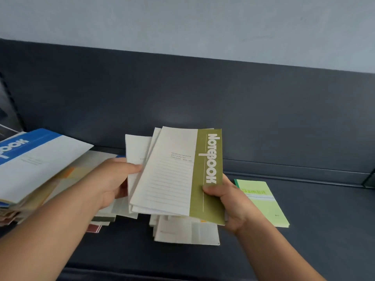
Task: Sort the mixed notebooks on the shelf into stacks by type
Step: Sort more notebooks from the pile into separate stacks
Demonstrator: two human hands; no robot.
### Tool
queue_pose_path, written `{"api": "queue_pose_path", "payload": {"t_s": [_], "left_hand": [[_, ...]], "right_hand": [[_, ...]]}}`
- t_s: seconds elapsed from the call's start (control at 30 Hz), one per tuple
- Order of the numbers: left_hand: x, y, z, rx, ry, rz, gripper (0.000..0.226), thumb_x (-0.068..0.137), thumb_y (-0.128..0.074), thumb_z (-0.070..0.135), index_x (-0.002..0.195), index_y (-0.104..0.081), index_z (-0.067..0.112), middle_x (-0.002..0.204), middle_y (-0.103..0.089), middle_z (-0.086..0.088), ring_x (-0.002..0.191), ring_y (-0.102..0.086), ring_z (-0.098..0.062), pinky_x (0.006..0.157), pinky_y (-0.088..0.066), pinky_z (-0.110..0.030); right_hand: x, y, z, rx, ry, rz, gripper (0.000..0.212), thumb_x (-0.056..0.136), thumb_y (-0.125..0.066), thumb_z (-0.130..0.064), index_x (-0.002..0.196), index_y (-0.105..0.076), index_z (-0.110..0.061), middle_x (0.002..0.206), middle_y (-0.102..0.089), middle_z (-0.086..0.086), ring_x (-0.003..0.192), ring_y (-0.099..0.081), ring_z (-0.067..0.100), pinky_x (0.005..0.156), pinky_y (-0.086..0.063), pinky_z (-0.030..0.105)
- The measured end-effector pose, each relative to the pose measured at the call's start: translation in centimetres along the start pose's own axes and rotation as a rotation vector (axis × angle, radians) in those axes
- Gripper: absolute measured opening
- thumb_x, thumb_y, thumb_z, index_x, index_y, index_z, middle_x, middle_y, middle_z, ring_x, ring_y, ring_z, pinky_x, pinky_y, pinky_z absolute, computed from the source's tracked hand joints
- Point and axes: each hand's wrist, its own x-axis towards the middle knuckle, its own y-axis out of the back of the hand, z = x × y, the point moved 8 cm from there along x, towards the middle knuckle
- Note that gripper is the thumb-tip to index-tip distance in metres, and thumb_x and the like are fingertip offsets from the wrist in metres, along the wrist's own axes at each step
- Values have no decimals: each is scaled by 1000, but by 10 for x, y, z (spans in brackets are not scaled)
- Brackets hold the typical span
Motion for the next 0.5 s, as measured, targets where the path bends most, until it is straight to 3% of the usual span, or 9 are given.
{"api": "queue_pose_path", "payload": {"t_s": [0.2, 0.33, 0.5], "left_hand": [[-16, -89, 17, -10, -111, -39, 19, 98, -50, 9, 96, -66, 19, 92, -74, -5, 87, -68, -25, 69, -52, -36], [-21, -131, 21, 2, -137, -7, 19, 100, -47, 11, 106, -63, 19, 104, -68, -4, 95, -63, -26, 83, -51, -41], [-21, -129, 21, 75, -128, 106, 16, 102, -44, 15, 110, -56, 21, 99, -62, -6, 83, -59, -25, 70, -48, -36]], "right_hand": [[-38, 74, -32, -25, 70, 46, 37, 94, -48, 4, 121, -60, -18, 111, -73, 13, 98, -71, 35, 75, -59, 49], [-63, 131, -45, -47, 78, 131, 34, 95, -48, 3, 122, -58, -14, 109, -74, 14, 93, -72, 34, 72, -60, 46], [-83, 185, -53, -33, 101, 217, 36, 93, -50, 1, 120, -60, -20, 108, -74, 11, 93, -72, 32, 73, -58, 44]]}}
